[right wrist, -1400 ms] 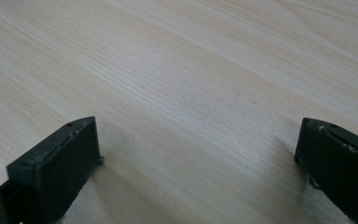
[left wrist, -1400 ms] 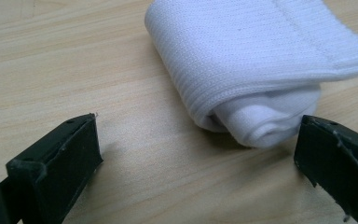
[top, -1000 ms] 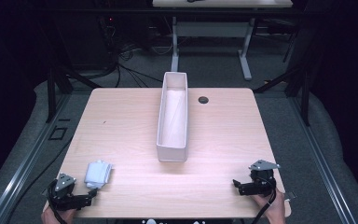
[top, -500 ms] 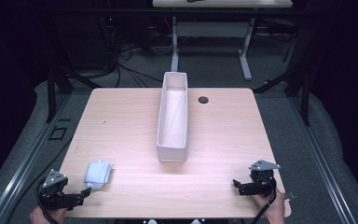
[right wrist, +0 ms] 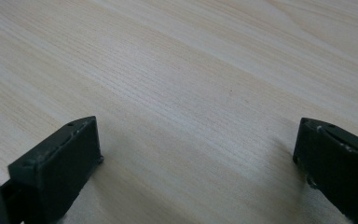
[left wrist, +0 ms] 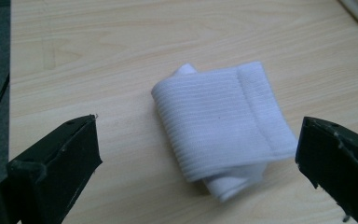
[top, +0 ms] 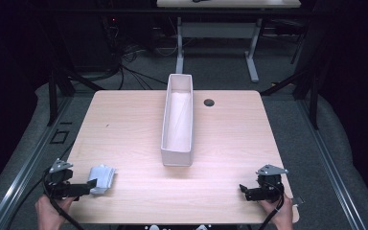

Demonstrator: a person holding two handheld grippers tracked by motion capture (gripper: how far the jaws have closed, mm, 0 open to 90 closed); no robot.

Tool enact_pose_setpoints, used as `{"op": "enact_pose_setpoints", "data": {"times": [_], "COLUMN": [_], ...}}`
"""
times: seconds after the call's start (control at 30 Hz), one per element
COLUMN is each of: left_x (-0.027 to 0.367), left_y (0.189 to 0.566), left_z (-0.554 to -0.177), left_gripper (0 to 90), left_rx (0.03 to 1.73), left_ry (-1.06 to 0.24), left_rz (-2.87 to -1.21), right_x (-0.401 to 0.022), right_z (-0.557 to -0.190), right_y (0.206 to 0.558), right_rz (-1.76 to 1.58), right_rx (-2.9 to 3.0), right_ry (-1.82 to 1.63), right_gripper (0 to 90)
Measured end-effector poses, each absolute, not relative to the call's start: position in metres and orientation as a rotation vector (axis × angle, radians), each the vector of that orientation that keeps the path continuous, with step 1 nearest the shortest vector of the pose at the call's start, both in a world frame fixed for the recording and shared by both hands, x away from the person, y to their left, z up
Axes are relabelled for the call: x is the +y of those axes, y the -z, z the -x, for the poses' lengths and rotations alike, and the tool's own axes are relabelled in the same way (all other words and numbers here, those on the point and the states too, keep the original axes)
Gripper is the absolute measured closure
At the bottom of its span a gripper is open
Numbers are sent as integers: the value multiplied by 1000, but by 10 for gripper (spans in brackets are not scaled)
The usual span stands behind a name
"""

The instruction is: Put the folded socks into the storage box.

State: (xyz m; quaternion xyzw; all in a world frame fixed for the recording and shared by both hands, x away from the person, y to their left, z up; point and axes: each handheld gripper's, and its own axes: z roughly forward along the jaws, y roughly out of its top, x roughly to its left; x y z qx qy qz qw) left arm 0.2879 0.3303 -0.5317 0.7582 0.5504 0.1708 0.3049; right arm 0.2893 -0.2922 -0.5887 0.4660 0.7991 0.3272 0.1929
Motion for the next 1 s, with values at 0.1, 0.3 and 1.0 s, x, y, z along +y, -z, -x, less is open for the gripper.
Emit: {"op": "enact_pose_setpoints", "data": {"times": [0.1, 0.3, 1.0], "left_x": [326, 320, 307], "left_y": [535, 542, 549], "left_z": [-299, -313, -317], "left_gripper": [5, 236, 662], "left_rx": [1490, 1547, 1584], "left_ry": [-424, -372, -297], "left_rz": [-2027, -2050, -2121], "right_x": [-292, -292, -293], "right_z": [-289, -289, -289], "right_y": [589, 589, 589], "right_rz": [-1307, -1309, -1316], "right_rx": [2245, 2244, 2232], "right_ry": [-922, -921, -926], "right_gripper": [0, 1, 21]}}
